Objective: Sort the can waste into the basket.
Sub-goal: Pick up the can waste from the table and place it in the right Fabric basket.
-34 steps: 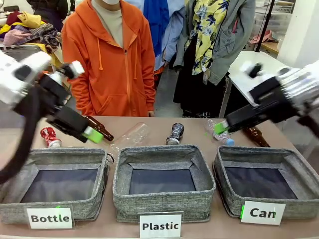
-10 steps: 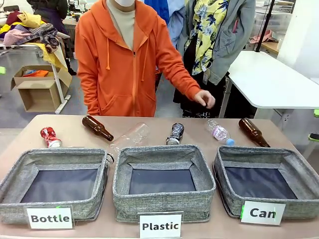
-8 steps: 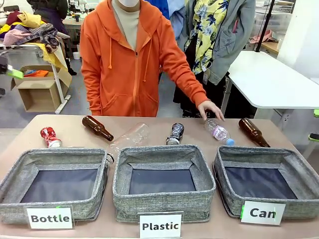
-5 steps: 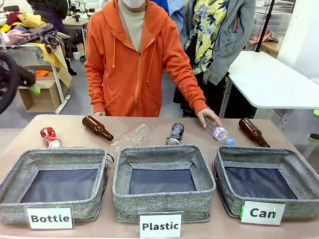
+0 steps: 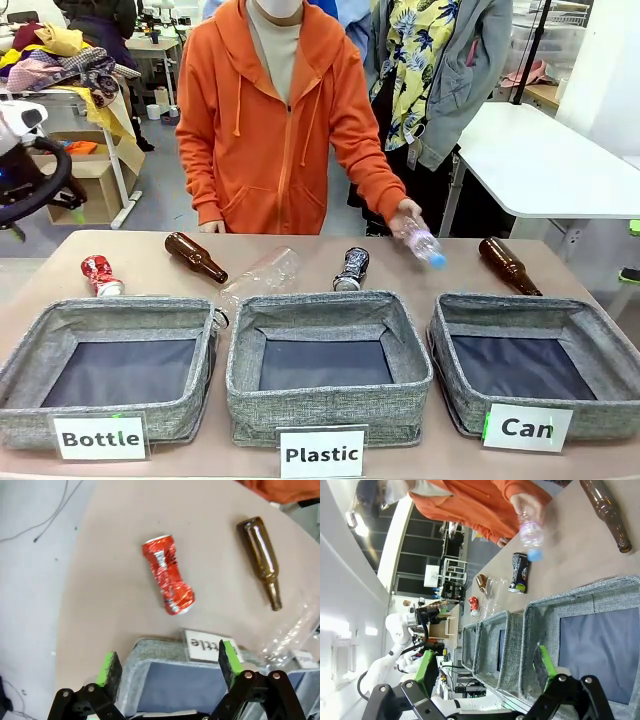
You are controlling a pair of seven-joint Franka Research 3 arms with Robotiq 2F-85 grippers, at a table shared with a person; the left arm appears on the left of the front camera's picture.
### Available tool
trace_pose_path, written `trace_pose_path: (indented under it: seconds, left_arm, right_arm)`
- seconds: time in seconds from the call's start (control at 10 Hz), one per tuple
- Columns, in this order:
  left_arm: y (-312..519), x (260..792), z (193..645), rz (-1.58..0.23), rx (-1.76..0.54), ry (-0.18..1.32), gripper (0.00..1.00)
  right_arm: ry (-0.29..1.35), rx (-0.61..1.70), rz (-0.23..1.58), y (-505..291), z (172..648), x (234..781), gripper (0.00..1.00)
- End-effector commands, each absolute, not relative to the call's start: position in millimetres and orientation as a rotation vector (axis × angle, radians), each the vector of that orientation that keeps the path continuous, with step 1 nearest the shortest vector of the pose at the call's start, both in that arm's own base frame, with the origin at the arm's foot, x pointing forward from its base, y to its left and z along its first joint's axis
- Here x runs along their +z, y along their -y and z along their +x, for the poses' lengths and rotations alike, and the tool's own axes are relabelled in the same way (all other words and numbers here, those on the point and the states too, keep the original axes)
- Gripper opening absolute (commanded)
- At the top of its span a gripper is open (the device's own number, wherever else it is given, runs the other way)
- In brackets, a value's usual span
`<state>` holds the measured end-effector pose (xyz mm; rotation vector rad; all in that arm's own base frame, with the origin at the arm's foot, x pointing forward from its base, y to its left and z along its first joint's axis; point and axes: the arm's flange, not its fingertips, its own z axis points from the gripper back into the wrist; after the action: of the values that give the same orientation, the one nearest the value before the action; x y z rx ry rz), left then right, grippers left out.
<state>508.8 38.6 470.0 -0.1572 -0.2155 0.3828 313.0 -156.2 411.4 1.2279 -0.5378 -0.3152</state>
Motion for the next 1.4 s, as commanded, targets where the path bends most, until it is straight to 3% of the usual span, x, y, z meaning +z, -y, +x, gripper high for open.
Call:
trace_pose_path:
  seconds: [0.0, 0.2, 0.4, 0.6, 0.9, 1.3]
  left_arm:
    - [-38, 470, 496, -0.118, 0.353, 0.227, 1.00]
    - [-38, 470, 511, -0.161, 0.381, 0.214, 1.00]
    - [-36, 457, 537, -0.081, 0.278, 0.179, 1.00]
    - [-49, 416, 566, -0.105, 0.271, 0.160, 1.00]
    - [-54, 352, 576, -0.088, 0.263, 0.083, 1.00]
    - [-44, 310, 597, -0.059, 0.232, 0.087, 1.00]
  right_arm:
    - [0.565, -0.307, 1.244, 157, 317, 413, 1.00]
    - [0.565, -0.307, 1.244, 157, 317, 413, 1.00]
    - [0.565, -0.307, 1.244, 157, 317, 413, 1.00]
    - [0.565, -0.307, 1.244, 157, 317, 413, 1.00]
    - [0.565, -0.307, 1.244, 157, 317, 413, 1.00]
    - [0.565, -0.307, 1.244, 157, 317, 413, 1.00]
